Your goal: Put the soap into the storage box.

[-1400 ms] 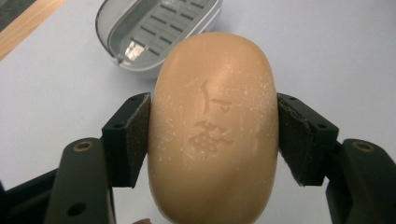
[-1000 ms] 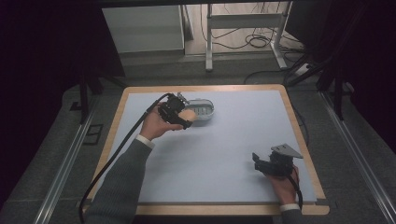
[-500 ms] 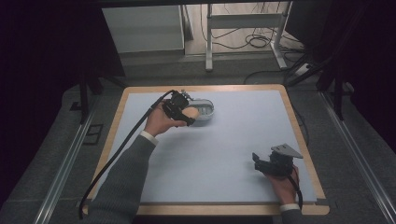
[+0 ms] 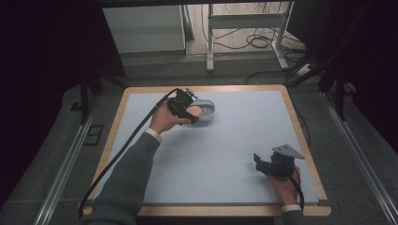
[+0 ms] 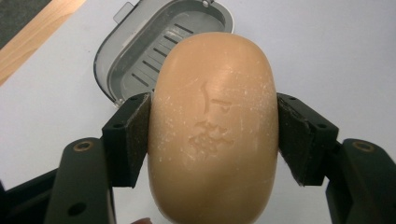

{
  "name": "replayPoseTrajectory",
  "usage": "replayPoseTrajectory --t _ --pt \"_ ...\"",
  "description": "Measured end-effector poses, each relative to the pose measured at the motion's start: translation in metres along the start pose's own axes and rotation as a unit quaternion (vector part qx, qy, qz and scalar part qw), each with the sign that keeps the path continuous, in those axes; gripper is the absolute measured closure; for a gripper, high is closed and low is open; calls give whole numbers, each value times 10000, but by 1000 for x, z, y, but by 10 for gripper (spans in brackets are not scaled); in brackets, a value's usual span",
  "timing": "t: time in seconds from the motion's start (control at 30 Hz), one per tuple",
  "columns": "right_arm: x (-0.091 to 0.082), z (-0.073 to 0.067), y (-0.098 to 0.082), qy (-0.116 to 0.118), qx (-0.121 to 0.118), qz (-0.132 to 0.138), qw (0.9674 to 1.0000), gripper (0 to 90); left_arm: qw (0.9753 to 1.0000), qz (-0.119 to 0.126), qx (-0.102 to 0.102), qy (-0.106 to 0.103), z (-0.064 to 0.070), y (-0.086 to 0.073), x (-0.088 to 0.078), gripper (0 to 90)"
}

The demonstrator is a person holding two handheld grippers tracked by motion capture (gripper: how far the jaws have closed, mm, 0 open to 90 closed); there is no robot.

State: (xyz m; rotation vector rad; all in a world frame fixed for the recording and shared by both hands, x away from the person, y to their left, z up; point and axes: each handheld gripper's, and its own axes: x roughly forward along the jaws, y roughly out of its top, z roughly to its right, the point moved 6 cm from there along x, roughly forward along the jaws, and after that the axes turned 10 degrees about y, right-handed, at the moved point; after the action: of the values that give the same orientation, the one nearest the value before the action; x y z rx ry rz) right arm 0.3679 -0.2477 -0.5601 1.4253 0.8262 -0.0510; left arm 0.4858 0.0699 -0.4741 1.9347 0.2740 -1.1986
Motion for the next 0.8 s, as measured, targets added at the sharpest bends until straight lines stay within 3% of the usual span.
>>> replayPoseTrajectory --t 0.1,0.13,0.17,0.47,0.6,0.8 --pt "0 0 0 -1 -3 -1 10000 103 10000 -40 81 21 -1 3 2 324" --pt "0 0 0 0 -3 0 10000 103 10000 2 -10 22 0 4 4 324" --pt "0 0 0 1 -1 1 10000 103 10000 -43 71 27 -2 4 4 324" --pt "0 0 0 4 6 -5 10000 103 9999 -99 -86 72 -8 5 18 324" --pt "0 0 0 10 3 -23 10000 103 9998 -185 37 102 -11 6 21 324" --pt "0 0 0 21 14 -33 10000 103 10000 -84 43 16 -11 16 25 324"
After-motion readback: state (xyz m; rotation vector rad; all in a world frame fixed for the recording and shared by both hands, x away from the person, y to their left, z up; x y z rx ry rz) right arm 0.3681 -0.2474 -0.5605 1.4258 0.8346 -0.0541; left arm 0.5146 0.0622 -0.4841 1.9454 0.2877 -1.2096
